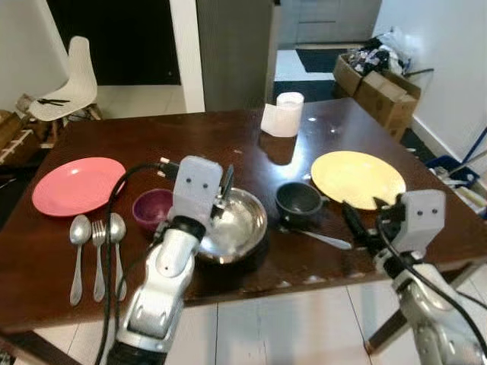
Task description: Setting the table
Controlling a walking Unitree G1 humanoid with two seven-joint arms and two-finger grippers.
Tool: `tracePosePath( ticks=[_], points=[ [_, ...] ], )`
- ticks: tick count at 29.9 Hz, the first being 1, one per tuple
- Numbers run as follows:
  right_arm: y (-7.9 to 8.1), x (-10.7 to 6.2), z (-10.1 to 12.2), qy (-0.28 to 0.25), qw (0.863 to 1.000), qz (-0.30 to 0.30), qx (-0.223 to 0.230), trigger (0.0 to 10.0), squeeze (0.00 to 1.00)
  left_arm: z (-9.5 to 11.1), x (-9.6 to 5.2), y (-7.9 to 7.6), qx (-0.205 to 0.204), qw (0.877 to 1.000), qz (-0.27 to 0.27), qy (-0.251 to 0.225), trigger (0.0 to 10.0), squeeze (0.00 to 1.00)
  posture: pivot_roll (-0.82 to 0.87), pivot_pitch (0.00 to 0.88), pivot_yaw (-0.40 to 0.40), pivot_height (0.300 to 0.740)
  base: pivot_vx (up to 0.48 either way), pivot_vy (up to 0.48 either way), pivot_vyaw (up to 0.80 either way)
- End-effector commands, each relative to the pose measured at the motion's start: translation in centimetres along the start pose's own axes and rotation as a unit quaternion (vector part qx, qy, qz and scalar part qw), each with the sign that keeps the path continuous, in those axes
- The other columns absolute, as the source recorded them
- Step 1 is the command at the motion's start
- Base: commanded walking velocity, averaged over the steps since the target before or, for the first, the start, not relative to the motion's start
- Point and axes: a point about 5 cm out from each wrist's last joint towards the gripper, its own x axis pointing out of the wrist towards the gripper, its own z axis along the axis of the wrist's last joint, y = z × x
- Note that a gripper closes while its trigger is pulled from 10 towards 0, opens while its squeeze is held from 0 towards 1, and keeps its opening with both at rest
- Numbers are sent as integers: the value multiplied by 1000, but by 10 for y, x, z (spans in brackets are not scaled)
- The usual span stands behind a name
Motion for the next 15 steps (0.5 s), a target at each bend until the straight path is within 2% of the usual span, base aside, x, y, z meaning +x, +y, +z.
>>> tracePosePath(
  ticks=[1, 2, 4, 6, 8, 9, 10, 15],
  points=[
    [-7, -1, -4, 15, 1000, -7, 15, 10000, 0, -1, -3, -8, -5, 1000, -31, -2, 10000, 0, -105, 0, 110, 740, 0, 0, 0],
    [-7, 3, -4, 28, 999, 4, 23, 10000, 0, -3, -9, -8, 7, 997, -73, -3, 10000, 0, -101, 0, 107, 740, 0, 0, 0],
    [-8, 6, -5, 39, 999, 8, 29, 10000, 0, -5, -13, -5, 20, 995, -97, 0, 10000, 0, -96, 0, 104, 740, 0, 0, 0],
    [-11, 8, -4, 40, 999, 7, 19, 10000, 0, -7, -16, 1, 24, 995, -101, 5, 10000, 0, -96, 0, 104, 740, 0, 0, 0],
    [-15, 10, -6, 53, 998, 14, 8, 10000, 0, -8, -18, 14, 29, 995, -91, 12, 10000, 0, -87, 0, 102, 740, 0, 0, 0],
    [-15, 10, -6, 53, 998, 14, 8, 10000, 0, -8, -18, 14, 29, 995, -91, 12, 10000, 0, -87, 0, 102, 740, 0, 0, 0],
    [-19, 12, -9, 65, 997, 20, 31, 10000, 0, -7, -21, 25, 41, 995, -87, 15, 10000, 0, -78, 0, 99, 740, 0, 0, 0],
    [-21, 21, -14, 96, 993, 31, 63, 10000, 0, -4, -20, 41, 58, 995, -81, 13, 10000, 0, -69, 0, 98, 740, 0, 0, 0]
  ],
)
